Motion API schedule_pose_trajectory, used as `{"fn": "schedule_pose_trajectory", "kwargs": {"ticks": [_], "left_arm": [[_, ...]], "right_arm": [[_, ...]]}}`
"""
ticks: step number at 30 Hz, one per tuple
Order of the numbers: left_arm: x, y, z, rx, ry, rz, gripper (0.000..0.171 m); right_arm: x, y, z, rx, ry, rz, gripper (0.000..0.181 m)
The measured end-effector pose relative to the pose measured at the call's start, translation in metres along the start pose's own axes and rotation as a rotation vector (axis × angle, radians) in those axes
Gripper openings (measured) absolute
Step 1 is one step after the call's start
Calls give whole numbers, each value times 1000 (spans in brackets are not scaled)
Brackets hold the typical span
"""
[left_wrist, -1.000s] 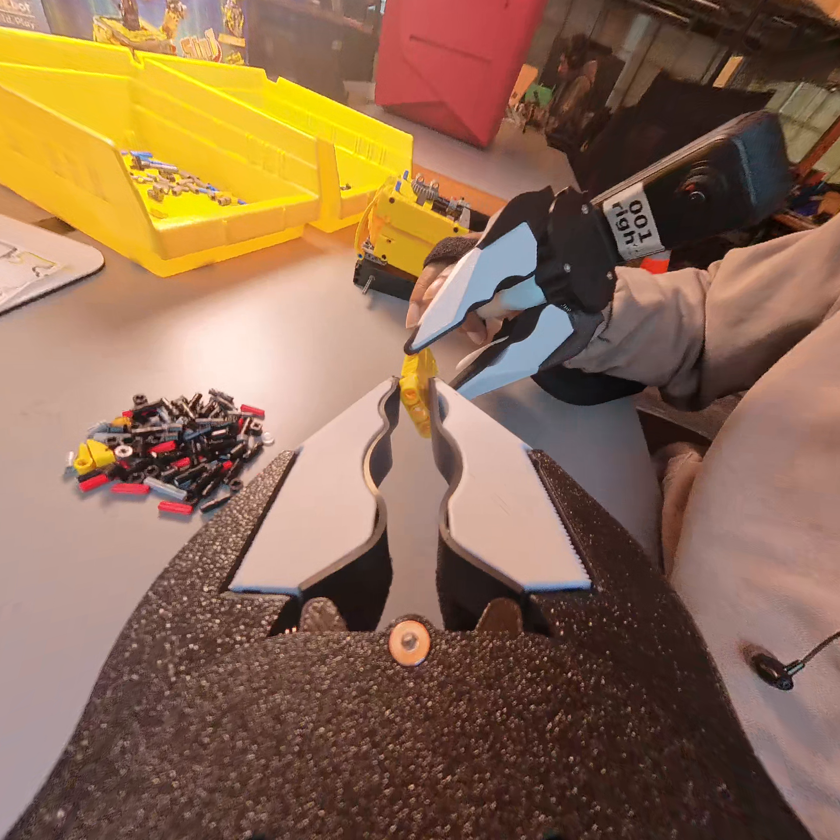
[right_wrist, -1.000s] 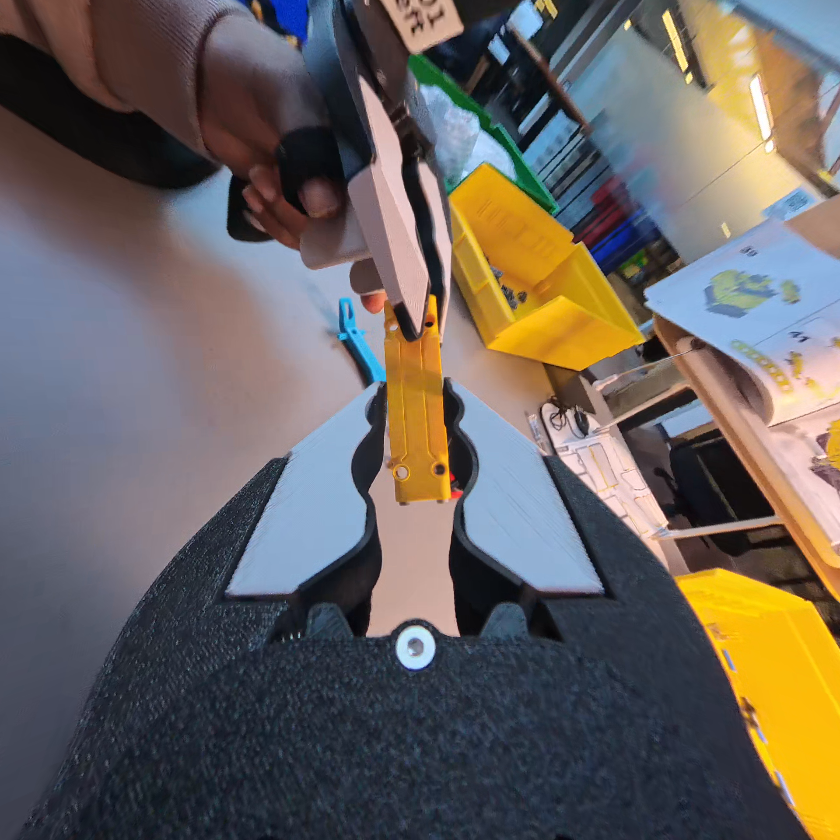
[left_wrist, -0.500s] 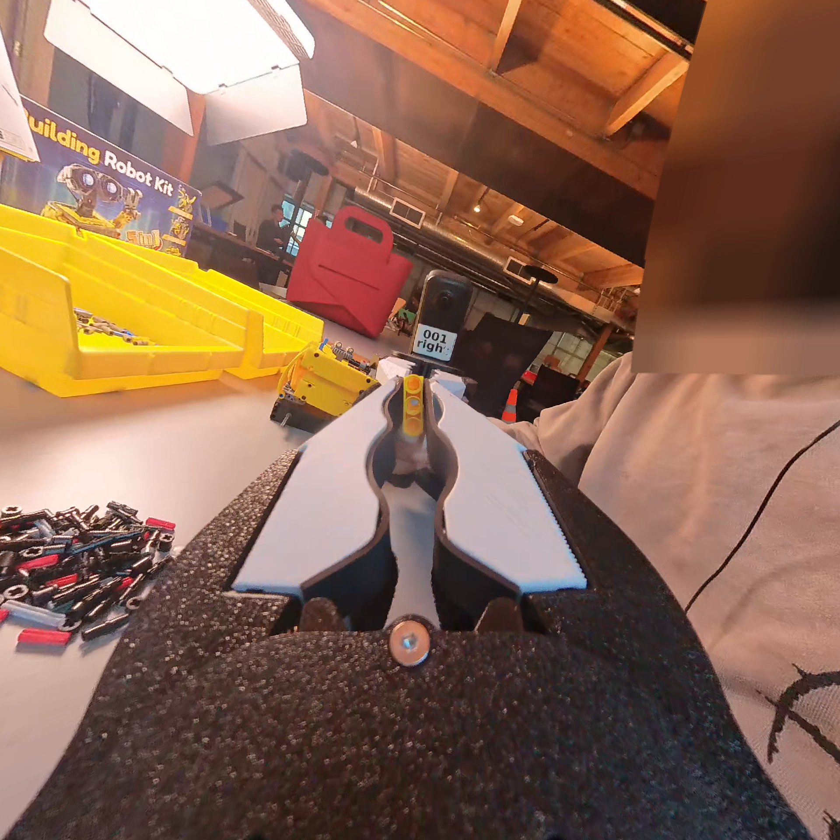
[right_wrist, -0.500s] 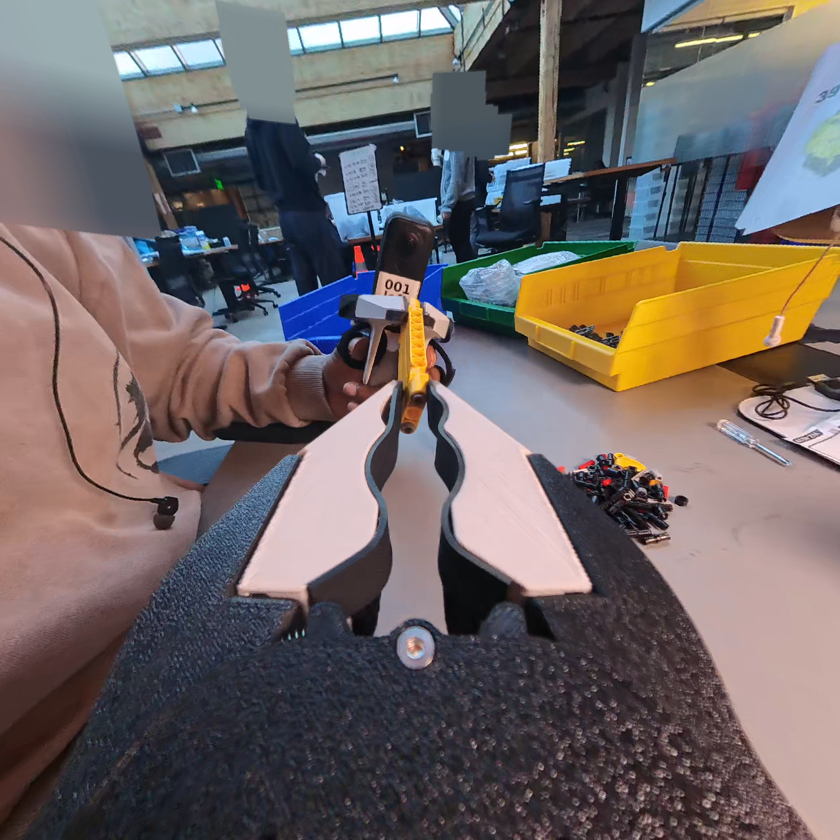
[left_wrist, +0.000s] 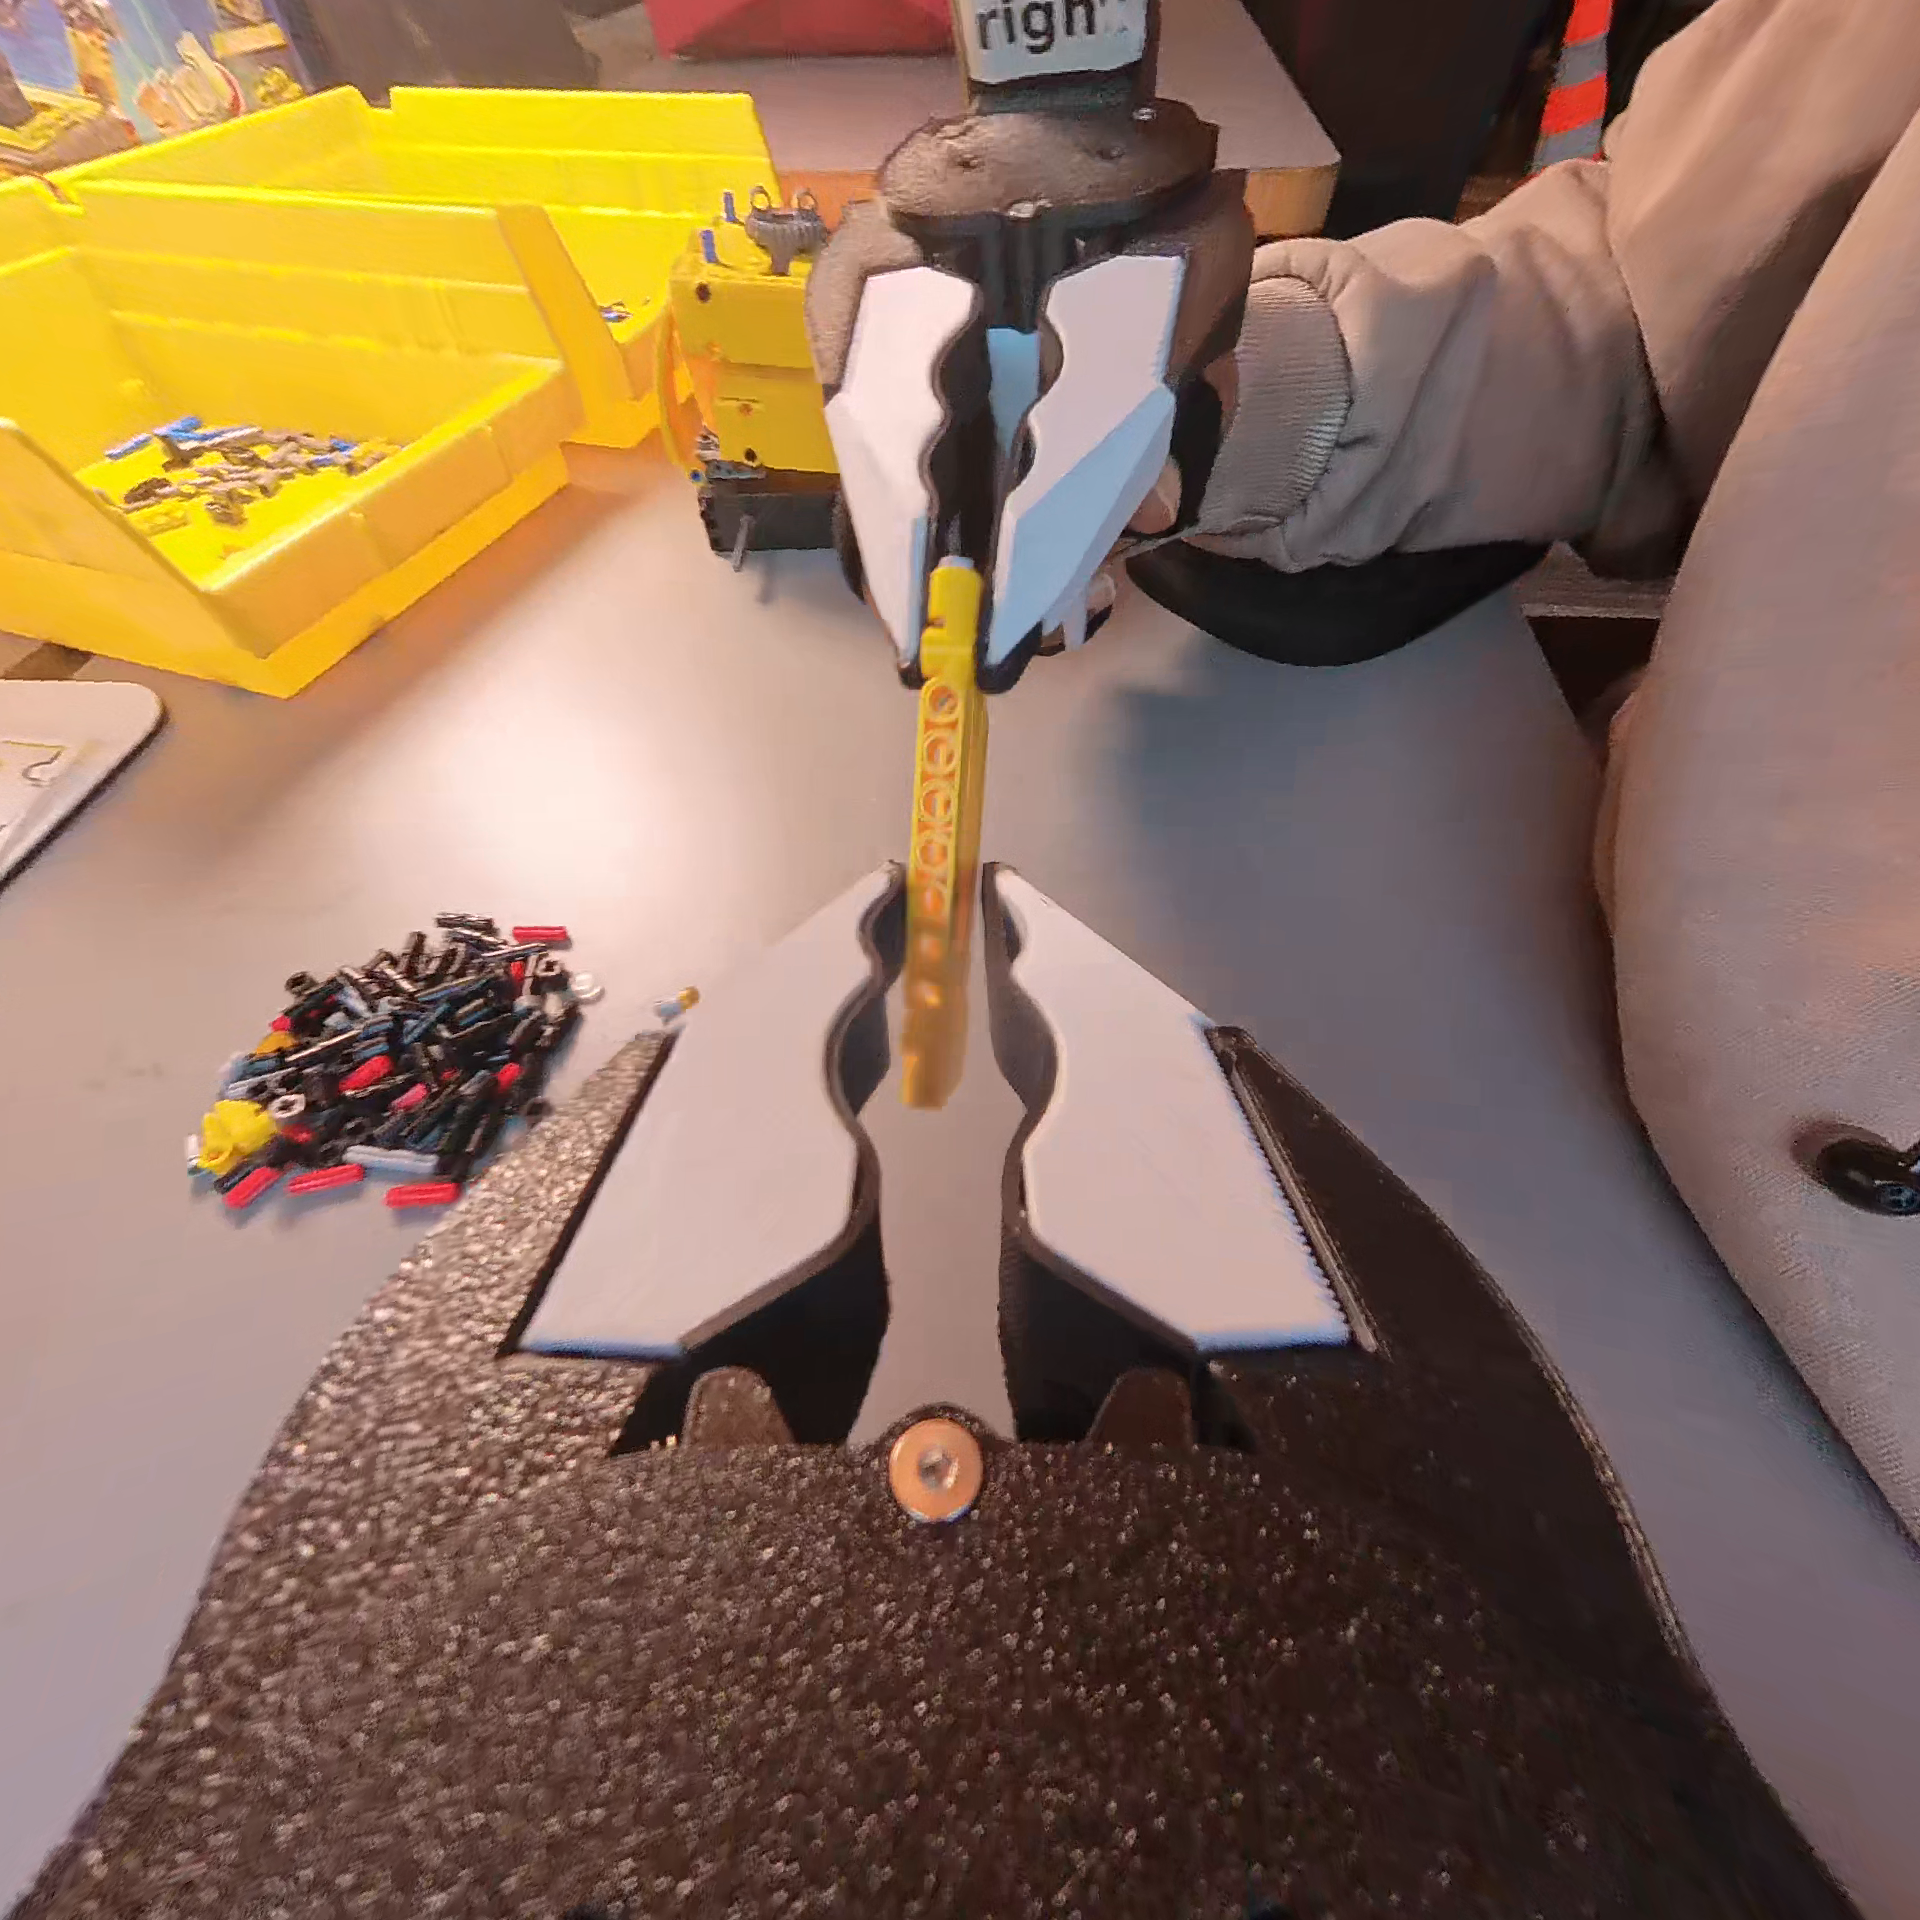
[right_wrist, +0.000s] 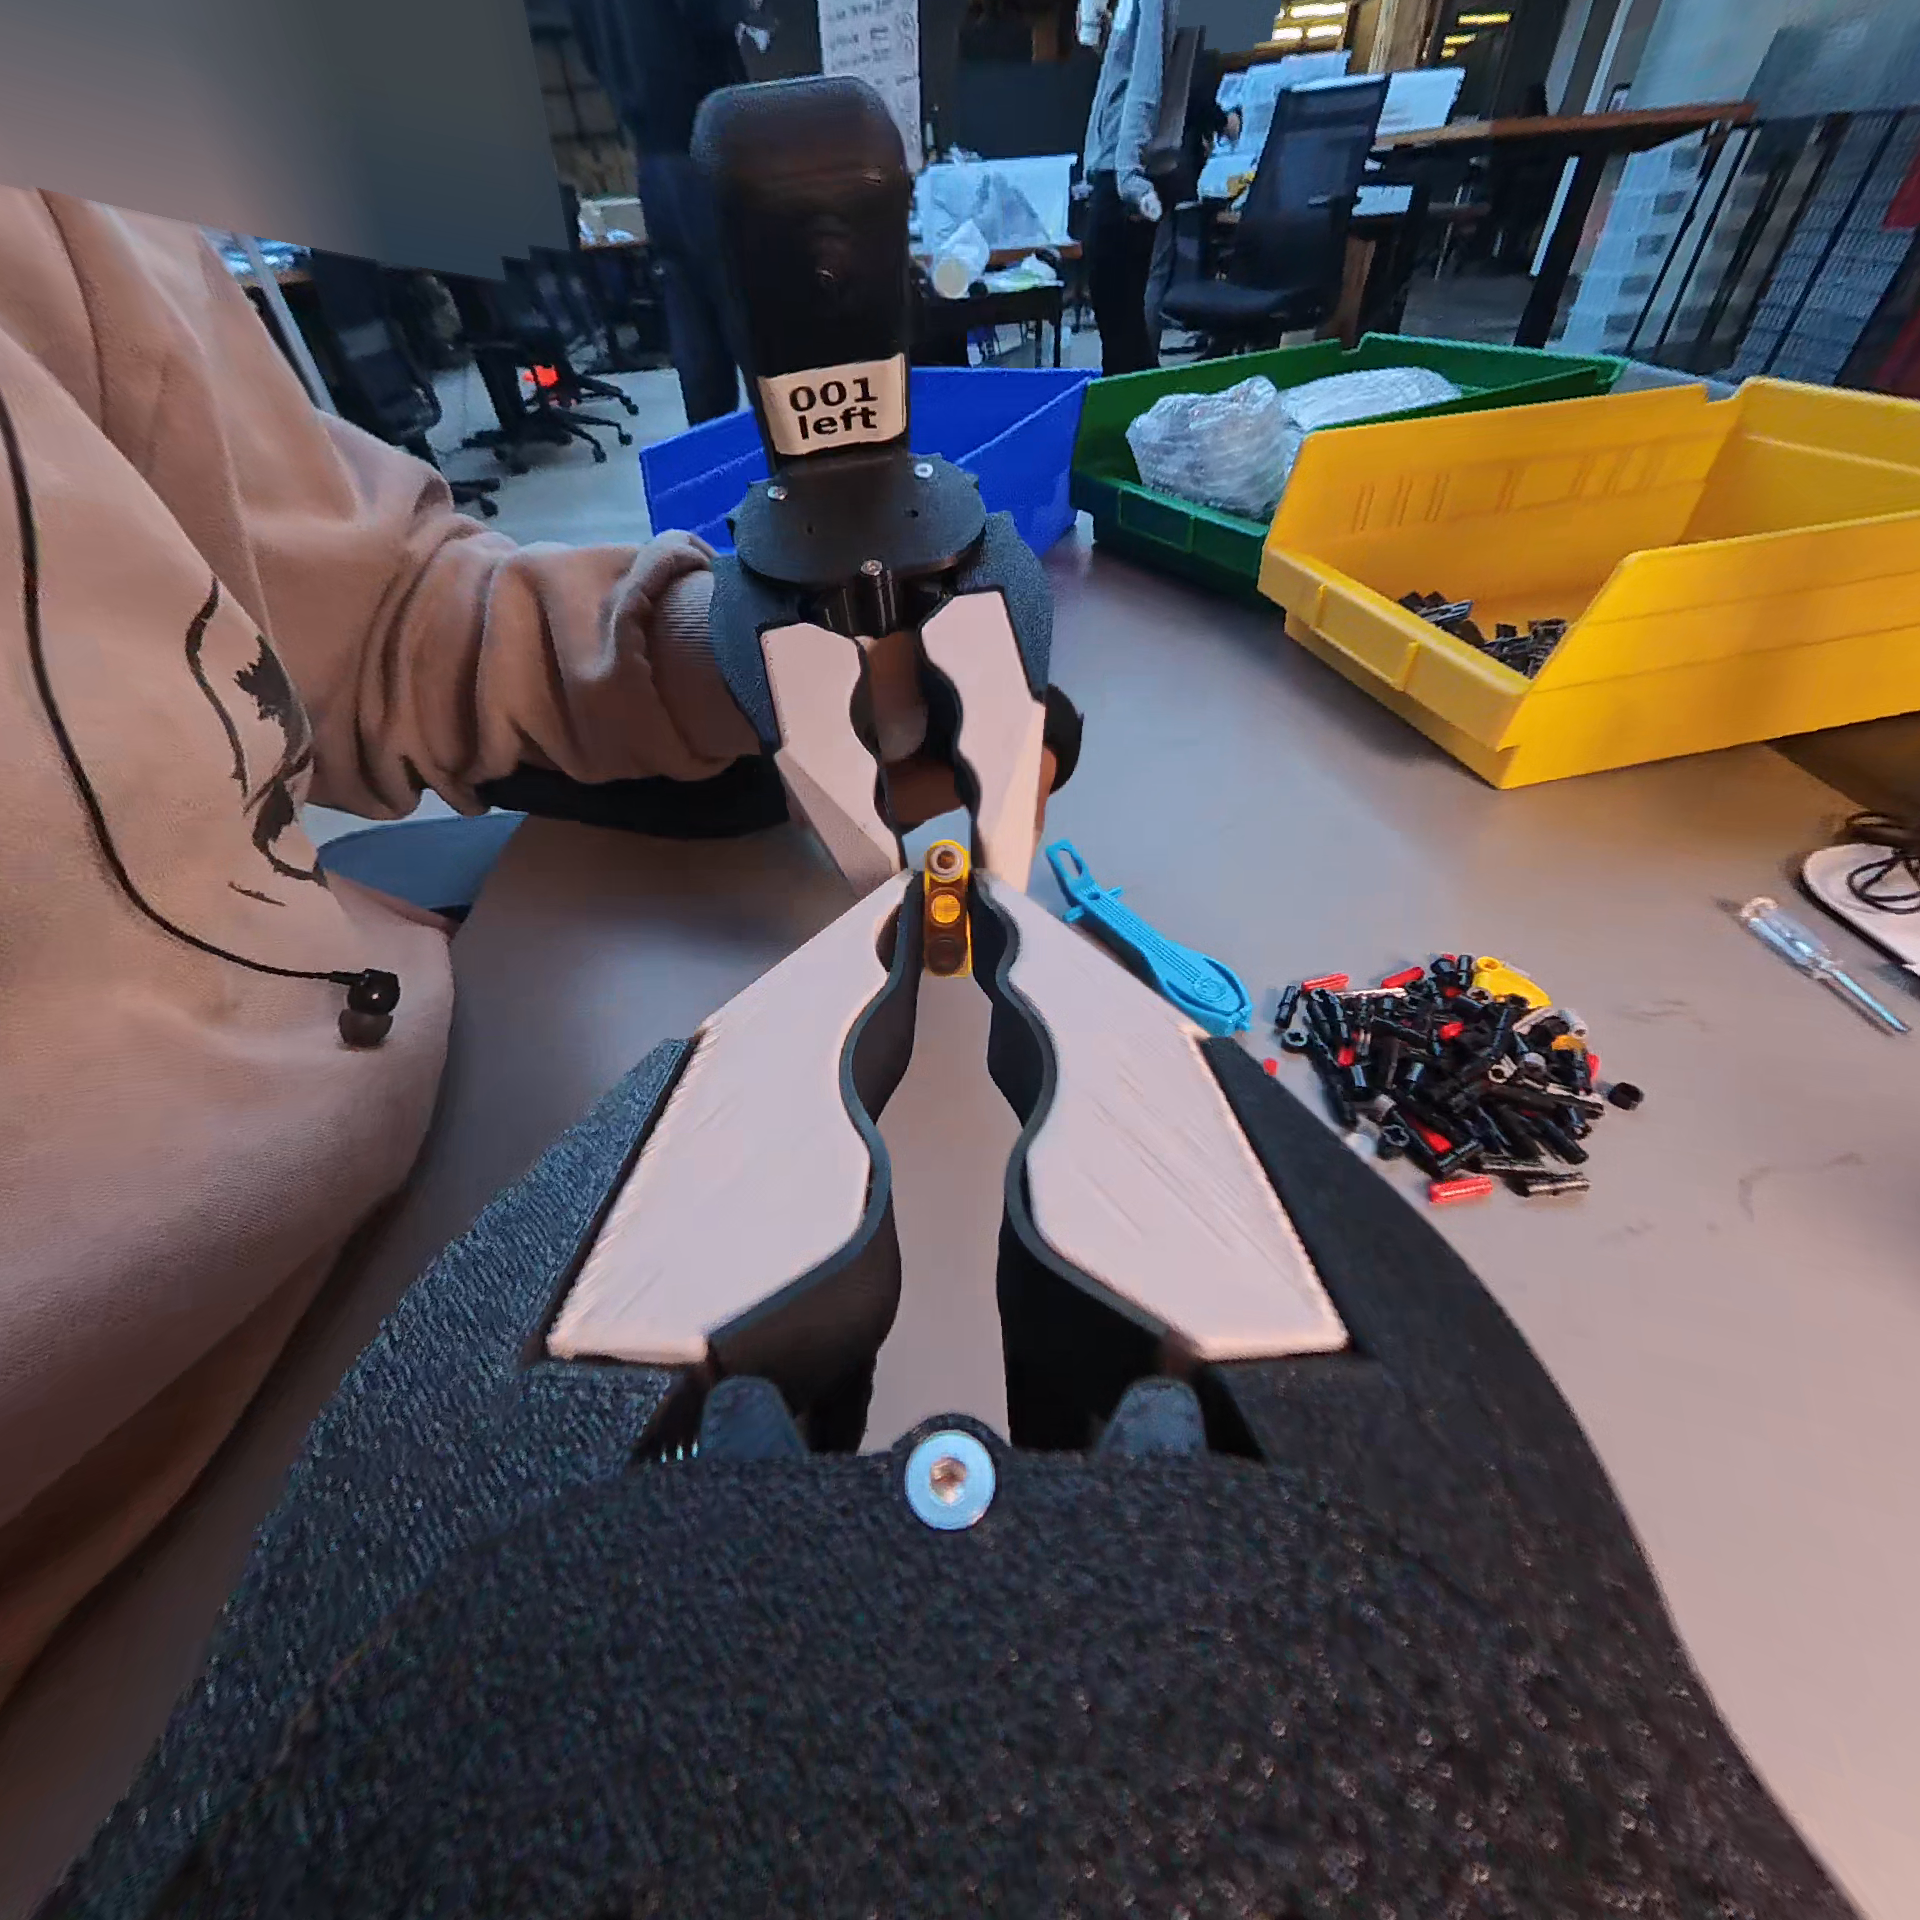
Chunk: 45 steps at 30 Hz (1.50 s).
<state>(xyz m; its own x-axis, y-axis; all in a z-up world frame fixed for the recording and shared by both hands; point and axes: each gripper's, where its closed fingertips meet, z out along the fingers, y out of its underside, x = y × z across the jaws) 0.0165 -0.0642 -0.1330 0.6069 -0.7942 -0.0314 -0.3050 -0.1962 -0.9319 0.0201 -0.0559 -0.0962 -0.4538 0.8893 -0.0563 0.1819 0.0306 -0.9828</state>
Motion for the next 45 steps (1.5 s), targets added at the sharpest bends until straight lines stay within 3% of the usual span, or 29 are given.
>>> {"fn": "schedule_pose_trajectory", "kwargs": {"ticks": [6, 9, 13, 17, 22, 24, 28, 34, 45], "left_arm": [[12, 9, -8, -50, 153, -158, 6], [11, 36, -30, -189, 203, -262, 6], [20, 92, -56, -447, 244, -402, 7], [16, 98, -59, -475, 206, -395, 7], [12, 98, -59, -459, 163, -375, 12], [9, 98, -60, -451, 146, -371, 15], [4, 98, -60, -452, 108, -346, 19], [2, 96, -52, -442, 82, -314, 20], [4, 86, -16, -428, 23, -184, 6]], "right_arm": [[-4, 2, 9, 24, -33, 55, 9], [5, 11, 11, -28, -25, 67, 25], [33, 39, 31, -257, 19, 13, 30], [58, 59, 68, -514, -4, -181, 31], [65, 85, 109, -797, -165, -335, 32], [58, 84, 115, -825, -229, -341, 12], [55, 72, 106, -796, -215, -311, 11], [41, 49, 57, -653, -112, -155, 11], [12, 85, 1, -646, 22, 11, 11]]}}
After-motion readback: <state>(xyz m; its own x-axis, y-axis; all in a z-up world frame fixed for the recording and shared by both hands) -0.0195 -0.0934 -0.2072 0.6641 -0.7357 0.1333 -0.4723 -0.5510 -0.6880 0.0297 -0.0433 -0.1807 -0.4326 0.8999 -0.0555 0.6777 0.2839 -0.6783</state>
